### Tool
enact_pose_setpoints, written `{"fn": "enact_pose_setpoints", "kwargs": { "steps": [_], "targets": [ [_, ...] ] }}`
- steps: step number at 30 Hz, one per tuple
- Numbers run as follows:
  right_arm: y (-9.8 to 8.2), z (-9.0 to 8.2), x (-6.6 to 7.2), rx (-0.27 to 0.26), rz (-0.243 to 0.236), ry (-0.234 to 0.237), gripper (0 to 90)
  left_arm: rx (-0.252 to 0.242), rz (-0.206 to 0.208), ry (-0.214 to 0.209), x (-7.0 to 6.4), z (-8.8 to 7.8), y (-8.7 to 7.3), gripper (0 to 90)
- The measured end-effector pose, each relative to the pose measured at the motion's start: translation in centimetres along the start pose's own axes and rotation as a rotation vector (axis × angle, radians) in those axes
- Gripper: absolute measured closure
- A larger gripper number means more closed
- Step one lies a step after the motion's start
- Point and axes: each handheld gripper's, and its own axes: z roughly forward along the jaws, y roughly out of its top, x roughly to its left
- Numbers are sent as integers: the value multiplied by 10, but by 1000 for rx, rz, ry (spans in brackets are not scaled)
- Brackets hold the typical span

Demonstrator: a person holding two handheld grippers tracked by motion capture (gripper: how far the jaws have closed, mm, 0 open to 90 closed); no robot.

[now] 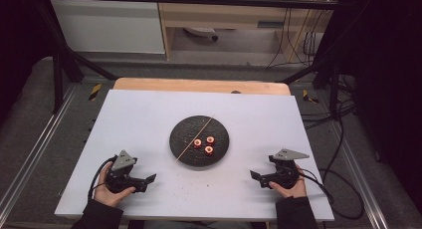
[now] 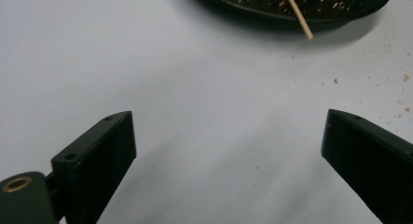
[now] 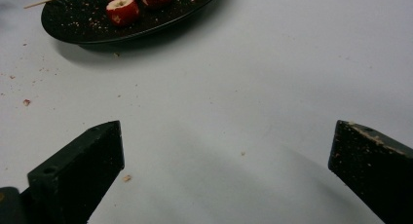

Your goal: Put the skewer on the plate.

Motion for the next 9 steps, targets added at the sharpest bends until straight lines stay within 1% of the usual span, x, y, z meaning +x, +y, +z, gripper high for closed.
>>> {"fn": "enact_pose_setpoints", "kwargs": {
  "steps": [5, 9],
  "targets": [
    [0, 0, 1, 5, 2, 2, 8, -9, 3, 8, 3, -2, -7, 49],
    [-1, 1, 1, 8, -3, 4, 8, -11, 1, 2, 3, -3, -7, 49]
  ]
}}
